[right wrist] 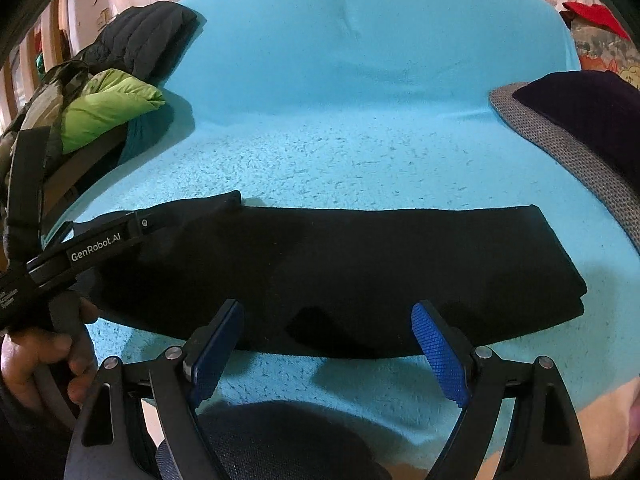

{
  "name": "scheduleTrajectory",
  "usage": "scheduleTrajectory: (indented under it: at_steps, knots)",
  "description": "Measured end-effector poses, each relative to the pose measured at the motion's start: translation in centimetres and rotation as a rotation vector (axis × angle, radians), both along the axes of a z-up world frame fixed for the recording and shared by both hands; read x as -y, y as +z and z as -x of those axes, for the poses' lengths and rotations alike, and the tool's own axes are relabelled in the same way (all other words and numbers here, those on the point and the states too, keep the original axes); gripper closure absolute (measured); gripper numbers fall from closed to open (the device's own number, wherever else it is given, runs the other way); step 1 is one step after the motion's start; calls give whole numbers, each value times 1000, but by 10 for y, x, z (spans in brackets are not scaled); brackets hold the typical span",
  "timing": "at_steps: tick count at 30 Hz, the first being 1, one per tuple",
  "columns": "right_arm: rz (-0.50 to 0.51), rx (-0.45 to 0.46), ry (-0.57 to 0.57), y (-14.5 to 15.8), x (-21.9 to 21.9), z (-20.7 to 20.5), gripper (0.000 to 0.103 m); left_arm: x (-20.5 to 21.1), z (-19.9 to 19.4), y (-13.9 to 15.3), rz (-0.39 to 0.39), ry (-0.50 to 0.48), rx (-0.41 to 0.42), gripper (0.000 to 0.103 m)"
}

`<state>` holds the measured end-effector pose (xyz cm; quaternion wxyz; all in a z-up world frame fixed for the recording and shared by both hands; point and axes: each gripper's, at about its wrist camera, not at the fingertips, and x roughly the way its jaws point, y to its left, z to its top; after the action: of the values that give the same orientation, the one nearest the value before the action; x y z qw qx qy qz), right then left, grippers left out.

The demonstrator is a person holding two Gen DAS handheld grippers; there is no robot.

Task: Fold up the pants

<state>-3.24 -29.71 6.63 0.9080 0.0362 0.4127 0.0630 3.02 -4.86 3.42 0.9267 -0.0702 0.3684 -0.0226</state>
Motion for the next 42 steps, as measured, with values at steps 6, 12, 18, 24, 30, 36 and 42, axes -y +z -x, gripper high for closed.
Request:
scheduleTrajectory:
  at_steps: [6, 12, 18, 24, 30, 36, 42]
  knots:
    - [-24, -10, -7, -2, 2, -2, 16, -1, -1, -2, -7, 9, -12, 18]
    - [-29, -25, 7, -4, 1, -5, 16, 1, -5, -9, -4, 11, -46, 18]
    - [-33, -28, 7, -5, -1, -6, 16, 2, -8, -15, 21, 6, -71, 8]
    - [-30, -28, 6, -6, -5, -6, 16, 4, -12, -17, 41, -10, -92, 0]
    - [-29, -28, 3, -6, -7, -6, 16, -2, -11, -14, 109, 3, -89, 0]
    - [-29, -28, 1, -7, -8, -7, 16, -3, -13, -14, 103, -30, -92, 0]
    - [-46, -28, -1, -7, -5, -8, 16, -1, -11, -15, 105, -7, -77, 0]
